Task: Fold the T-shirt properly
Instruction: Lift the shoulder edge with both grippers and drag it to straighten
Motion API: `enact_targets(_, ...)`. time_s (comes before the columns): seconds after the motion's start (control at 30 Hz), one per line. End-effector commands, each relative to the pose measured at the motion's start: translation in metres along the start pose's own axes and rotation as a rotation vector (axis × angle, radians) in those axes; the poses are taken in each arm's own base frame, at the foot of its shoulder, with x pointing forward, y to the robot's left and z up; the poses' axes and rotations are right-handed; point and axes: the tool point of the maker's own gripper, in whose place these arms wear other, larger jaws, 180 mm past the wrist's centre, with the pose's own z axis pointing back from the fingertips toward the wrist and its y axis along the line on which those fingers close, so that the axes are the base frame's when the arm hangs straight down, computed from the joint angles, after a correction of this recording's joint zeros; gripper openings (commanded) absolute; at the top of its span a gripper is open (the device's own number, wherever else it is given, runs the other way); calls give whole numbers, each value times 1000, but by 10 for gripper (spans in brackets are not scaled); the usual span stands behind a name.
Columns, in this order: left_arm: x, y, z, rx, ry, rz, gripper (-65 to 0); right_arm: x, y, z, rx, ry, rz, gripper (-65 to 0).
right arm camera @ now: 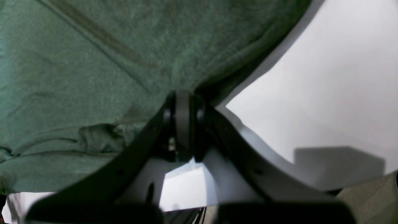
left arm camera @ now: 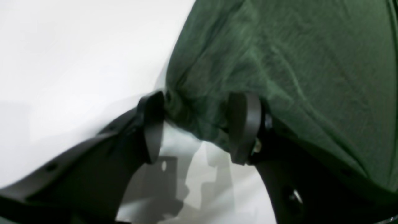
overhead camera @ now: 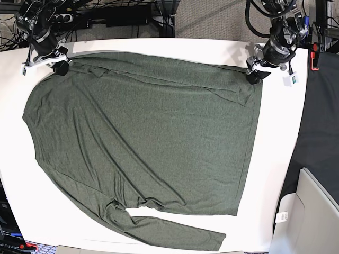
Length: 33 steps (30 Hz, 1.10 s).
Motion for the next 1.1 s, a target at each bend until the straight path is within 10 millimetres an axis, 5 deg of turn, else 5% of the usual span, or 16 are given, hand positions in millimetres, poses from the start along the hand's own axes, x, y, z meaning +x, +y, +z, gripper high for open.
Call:
enact_targets(0.0,-18,-3,-1,-8,71,16,-330,9,2,3,8,-33,14,-648)
enact_targets(0.17,-25,-18,-5,-48,90,6,-378,9,1,3,7,-33,13,-648)
enact_targets(0.43,-23,-23,-7,-59,85,-1,-650,10,2,3,7,-35,15,-648)
enact_targets(0.8,2,13,25,30,-5,11,-649,10,-23,23,-32,-43,-15,-648)
enact_targets(1.07,-16,28,50,79,19,-17,-649,-5,-26,47,-29,-6,3,-648)
